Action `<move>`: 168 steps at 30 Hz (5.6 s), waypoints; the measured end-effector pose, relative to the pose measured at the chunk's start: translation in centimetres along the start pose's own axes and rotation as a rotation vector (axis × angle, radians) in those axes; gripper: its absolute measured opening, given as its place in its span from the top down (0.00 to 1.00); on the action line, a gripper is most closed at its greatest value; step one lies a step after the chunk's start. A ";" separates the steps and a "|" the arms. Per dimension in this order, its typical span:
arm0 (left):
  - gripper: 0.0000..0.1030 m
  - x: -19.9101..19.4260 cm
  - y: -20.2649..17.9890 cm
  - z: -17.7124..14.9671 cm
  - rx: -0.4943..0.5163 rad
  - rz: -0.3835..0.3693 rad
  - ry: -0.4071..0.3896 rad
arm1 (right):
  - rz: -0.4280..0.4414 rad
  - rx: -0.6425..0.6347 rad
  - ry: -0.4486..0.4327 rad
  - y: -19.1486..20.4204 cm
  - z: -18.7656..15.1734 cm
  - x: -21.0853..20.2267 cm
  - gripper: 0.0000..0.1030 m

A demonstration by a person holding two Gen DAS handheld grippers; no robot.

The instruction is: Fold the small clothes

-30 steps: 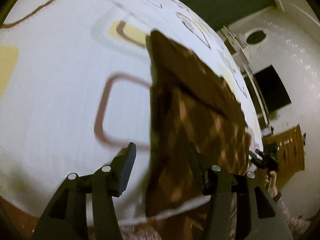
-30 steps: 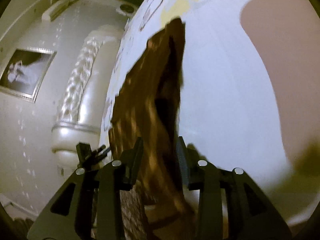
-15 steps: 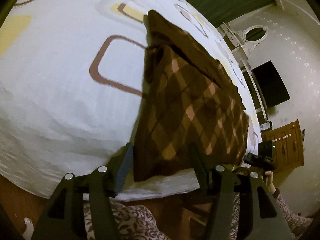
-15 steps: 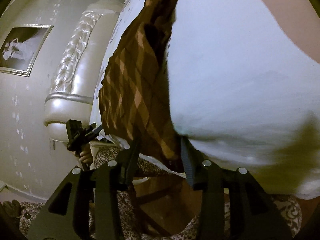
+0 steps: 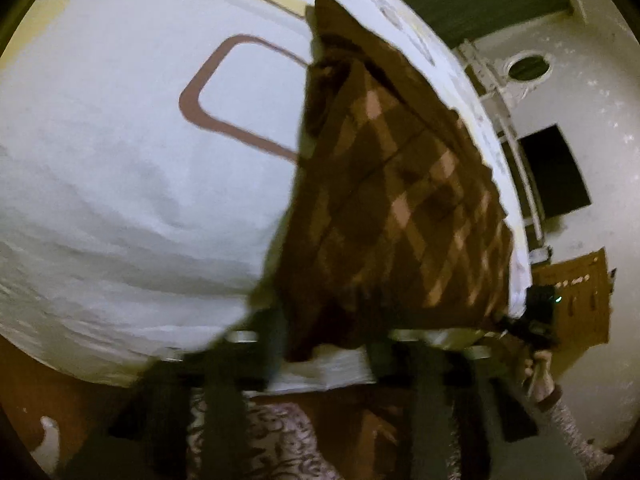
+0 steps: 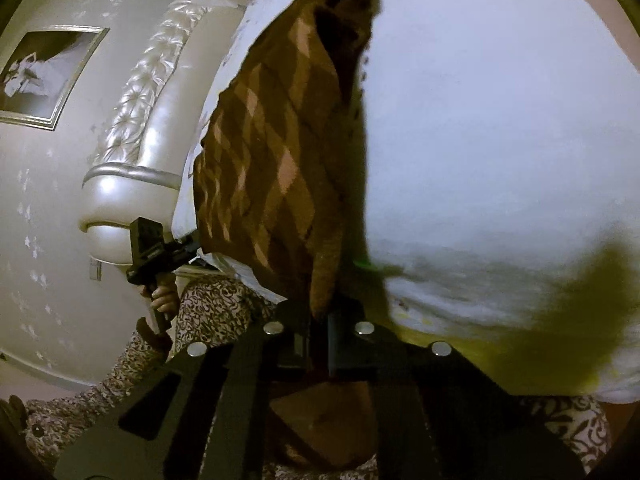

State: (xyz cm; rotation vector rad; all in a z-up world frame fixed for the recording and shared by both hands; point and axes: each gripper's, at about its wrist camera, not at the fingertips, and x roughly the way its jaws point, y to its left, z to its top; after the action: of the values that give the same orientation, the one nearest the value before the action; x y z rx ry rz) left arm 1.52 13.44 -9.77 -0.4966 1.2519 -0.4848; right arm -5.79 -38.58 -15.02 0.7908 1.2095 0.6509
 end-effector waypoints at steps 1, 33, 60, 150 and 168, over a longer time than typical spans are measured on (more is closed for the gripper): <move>0.95 0.2 0.2 -0.1 -0.009 -0.012 0.021 | 0.000 -0.004 -0.011 0.3 -0.1 -0.2 0.96; 0.96 -7.2 -3.6 13.4 -0.356 -0.442 -0.319 | 0.395 0.064 -0.422 7.1 11.6 -9.0 0.96; 0.96 6.0 2.6 25.7 -0.565 -0.243 -0.200 | 0.218 0.344 -0.402 -4.0 26.4 1.1 0.93; 0.83 4.3 -1.7 11.3 -0.256 -0.025 -0.142 | -0.102 0.102 -0.269 0.9 18.4 0.2 0.88; 0.49 3.9 -3.7 10.6 -0.078 0.010 -0.173 | -0.250 0.041 -0.325 7.0 17.7 -2.4 0.65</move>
State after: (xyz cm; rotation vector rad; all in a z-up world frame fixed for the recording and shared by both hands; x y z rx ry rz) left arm 12.39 9.10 -8.01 -0.5858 1.1096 -0.3776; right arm 10.71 -39.63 -5.20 0.7322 1.0041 0.2797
